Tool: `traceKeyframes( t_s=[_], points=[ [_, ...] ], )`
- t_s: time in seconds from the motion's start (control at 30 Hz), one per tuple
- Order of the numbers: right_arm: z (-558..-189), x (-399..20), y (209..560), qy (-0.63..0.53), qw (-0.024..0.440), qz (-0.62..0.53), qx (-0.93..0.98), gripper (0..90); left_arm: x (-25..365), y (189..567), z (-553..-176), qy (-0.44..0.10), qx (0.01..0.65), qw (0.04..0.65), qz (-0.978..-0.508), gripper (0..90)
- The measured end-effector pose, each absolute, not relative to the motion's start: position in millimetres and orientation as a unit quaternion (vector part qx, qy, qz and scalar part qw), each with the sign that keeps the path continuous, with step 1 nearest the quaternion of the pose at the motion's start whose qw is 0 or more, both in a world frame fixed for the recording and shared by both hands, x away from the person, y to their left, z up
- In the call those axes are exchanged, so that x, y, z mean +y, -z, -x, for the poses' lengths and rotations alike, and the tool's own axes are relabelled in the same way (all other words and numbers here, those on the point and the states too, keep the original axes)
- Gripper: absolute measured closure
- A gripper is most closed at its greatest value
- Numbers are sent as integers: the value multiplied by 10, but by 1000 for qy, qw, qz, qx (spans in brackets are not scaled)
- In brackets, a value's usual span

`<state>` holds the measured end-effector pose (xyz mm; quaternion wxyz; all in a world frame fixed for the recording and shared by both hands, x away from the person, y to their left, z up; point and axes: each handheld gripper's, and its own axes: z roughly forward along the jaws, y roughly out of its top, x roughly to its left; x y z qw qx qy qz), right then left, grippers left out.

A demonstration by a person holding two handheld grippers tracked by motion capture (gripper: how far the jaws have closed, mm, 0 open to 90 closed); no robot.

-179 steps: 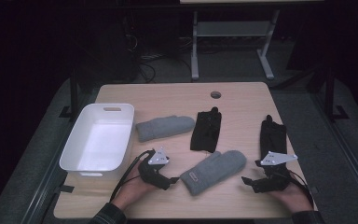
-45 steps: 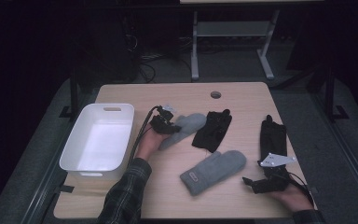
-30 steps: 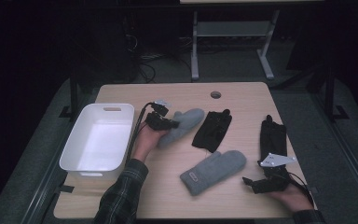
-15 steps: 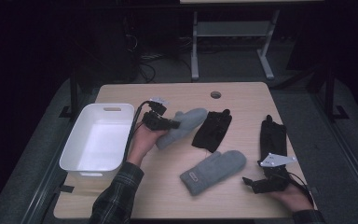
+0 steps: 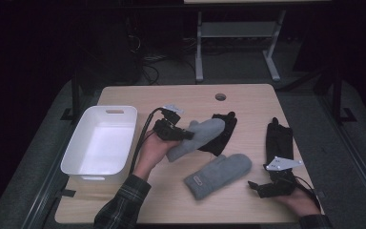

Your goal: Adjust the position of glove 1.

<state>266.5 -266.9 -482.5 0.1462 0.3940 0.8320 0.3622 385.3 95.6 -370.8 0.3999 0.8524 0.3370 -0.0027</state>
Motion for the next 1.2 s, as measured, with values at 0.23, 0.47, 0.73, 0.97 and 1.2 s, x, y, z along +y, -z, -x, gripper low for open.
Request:
traceKeyframes(
  t_s=[0.23, 0.47, 0.73, 0.97, 1.2],
  points=[
    [-2664, -2670, 4824, -362, 146, -394, 832, 89, 790, 3723, -3687, 10, 320, 405, -857, 824],
    [-2664, -2669, 4825, -362, 146, -394, 832, 89, 591, 3807, -3540, 27, 307, 409, -859, 824],
    [-2665, -2670, 4825, -362, 146, -394, 832, 89, 395, 3906, -3403, 35, 298, 400, -866, 824],
    [-2665, -2670, 4825, -362, 146, -394, 832, 89, 295, 4045, -3312, 38, 300, 397, -867, 823],
    [-2665, -2670, 4825, -362, 147, -393, 832, 89, 186, 4198, -3236, 22, 293, 380, -877, 776]
  ],
)
